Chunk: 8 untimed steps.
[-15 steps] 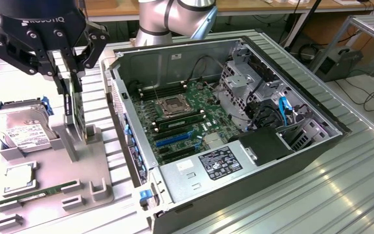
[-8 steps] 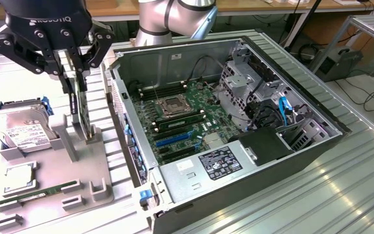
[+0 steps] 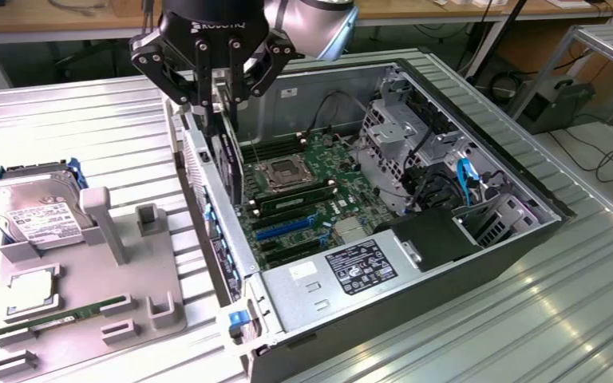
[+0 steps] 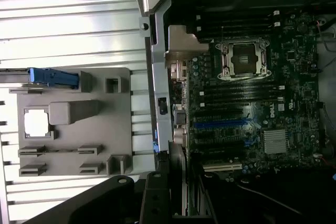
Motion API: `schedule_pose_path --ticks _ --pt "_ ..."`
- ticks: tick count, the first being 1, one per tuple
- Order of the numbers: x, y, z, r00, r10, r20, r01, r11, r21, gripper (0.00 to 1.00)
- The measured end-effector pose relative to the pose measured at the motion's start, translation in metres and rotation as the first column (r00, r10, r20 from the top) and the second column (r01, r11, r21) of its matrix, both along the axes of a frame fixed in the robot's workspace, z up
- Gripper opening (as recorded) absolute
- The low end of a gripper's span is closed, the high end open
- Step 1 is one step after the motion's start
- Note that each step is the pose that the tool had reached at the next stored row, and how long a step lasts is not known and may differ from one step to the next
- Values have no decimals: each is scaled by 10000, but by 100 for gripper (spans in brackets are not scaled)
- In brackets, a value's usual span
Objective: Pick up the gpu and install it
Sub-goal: 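Pick up the gpu and move the gpu toward the slot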
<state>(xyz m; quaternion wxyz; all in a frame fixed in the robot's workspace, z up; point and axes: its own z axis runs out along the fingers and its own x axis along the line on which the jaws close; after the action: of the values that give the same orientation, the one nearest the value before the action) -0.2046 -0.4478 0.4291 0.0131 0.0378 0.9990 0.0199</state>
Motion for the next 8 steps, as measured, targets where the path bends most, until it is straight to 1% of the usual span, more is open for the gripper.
schedule_pose_path --ticks 2,8 --pt "36 0 -1 10000 0 0 0 10000 0 26" --pt "84 0 -1 10000 0 0 0 10000 0 26"
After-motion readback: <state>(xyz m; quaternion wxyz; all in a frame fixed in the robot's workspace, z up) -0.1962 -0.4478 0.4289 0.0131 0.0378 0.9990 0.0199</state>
